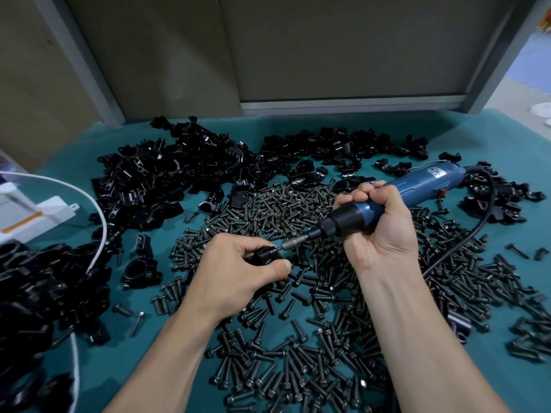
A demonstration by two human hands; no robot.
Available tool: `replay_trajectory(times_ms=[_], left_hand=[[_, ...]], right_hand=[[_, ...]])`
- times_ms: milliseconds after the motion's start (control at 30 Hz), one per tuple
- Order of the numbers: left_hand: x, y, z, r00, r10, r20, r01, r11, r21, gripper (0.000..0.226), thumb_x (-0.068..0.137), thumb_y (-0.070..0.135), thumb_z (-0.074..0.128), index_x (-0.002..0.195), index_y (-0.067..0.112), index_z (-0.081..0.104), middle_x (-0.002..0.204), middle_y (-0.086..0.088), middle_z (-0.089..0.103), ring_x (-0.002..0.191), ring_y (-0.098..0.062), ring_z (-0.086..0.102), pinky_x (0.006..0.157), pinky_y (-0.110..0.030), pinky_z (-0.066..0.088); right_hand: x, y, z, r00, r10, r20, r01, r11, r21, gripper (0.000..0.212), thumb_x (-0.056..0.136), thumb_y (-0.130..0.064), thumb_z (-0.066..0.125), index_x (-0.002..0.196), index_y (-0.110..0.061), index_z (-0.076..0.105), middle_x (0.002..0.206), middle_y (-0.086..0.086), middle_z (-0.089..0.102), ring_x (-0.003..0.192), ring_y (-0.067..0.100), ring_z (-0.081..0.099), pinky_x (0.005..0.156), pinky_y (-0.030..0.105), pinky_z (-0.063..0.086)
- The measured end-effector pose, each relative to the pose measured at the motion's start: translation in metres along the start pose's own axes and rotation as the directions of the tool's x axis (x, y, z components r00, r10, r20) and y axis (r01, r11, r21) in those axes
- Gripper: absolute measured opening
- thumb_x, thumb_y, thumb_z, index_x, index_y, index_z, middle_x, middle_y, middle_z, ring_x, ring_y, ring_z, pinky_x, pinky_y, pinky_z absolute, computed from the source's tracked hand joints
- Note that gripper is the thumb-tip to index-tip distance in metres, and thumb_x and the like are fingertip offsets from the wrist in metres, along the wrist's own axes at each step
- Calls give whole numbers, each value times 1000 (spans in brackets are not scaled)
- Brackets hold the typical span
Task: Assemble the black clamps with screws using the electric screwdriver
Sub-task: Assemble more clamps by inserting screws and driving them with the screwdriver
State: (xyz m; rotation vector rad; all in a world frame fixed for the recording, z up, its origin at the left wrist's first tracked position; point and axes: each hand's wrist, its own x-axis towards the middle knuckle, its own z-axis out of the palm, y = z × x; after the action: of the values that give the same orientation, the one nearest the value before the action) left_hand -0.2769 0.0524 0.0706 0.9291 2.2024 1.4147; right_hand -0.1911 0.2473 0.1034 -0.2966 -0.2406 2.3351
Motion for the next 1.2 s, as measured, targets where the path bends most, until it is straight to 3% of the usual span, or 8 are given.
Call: replay_trajectory(times_ms=[367, 500, 567, 633, 800, 933, 1067, 1200], left_hand=[[0, 0, 0, 1000, 9, -9, -9, 1000, -4, 9, 79, 32, 90, 79, 31, 82, 69, -7, 75, 66, -40, 69, 61, -53, 57], [0, 0, 0, 998, 41, -39, -40, 999, 17, 9, 80, 36, 90, 80, 34, 81, 68, -4, 73, 56, -24, 63, 56, -40, 52], [1, -2, -2, 996, 62, -69, -58, 996, 67, 10, 80, 37, 89, 81, 36, 80, 67, 2, 72, 56, -16, 62, 57, -31, 50], [2, -3, -4, 992, 82, -95, -71, 990, 119, 10, 81, 39, 88, 82, 36, 79, 67, 7, 71, 59, -15, 64, 56, -24, 49], [0, -7, -4, 990, 75, -116, -46, 971, 236, 14, 78, 47, 85, 87, 44, 75, 70, 12, 72, 64, -12, 67, 63, -37, 56], [1, -5, -1, 989, 82, -122, -43, 955, 295, 25, 74, 53, 85, 93, 59, 69, 79, 28, 72, 79, 0, 68, 69, -31, 58], [0, -2, 2, 994, 80, -80, -47, 937, 347, 17, 72, 56, 84, 84, 57, 71, 81, 37, 68, 78, 6, 66, 63, -24, 53], [0, 0, 0, 994, 59, -95, -23, 940, 341, 15, 72, 56, 85, 73, 58, 70, 84, 37, 69, 80, 6, 67, 74, -32, 59]], right_hand=[[0, 1, 0, 1000, -5, -2, 5, 1000, -18, 24, 89, 8, 42, 90, -15, 49, 69, 0, 55, 55, 12, 51, 64, 29, 49], [0, -1, 1, 1000, 0, 6, 0, 999, -34, 22, 88, 5, 47, 97, -13, 53, 73, 2, 56, 58, 13, 52, 67, 29, 49], [-2, -2, 1, 1000, 3, 15, -2, 999, -51, 22, 87, -9, 62, 108, -12, 57, 79, 4, 58, 62, 15, 55, 71, 30, 51], [-2, -5, -3, 998, 36, 45, -36, 999, -5, 48, 84, -39, 73, 121, -11, 58, 89, 9, 60, 72, 20, 58, 81, 34, 51], [1, -11, -13, 984, 155, 87, -161, 985, 66, 75, 90, -77, 49, 128, -13, 58, 100, 12, 59, 84, 26, 57, 102, 39, 42], [4, -14, -18, 985, 168, 41, -171, 983, 64, 74, 91, -79, 47, 119, -12, 64, 93, 11, 60, 76, 27, 57, 98, 47, 49], [7, -24, -19, 987, 161, 15, -162, 986, 38, 80, 90, -75, 54, 131, -9, 71, 94, 9, 62, 77, 26, 59, 99, 54, 51], [8, -30, -16, 993, 115, -3, -115, 993, 31, 63, 94, -58, 63, 132, -8, 68, 109, 13, 68, 89, 28, 66, 102, 50, 51]])
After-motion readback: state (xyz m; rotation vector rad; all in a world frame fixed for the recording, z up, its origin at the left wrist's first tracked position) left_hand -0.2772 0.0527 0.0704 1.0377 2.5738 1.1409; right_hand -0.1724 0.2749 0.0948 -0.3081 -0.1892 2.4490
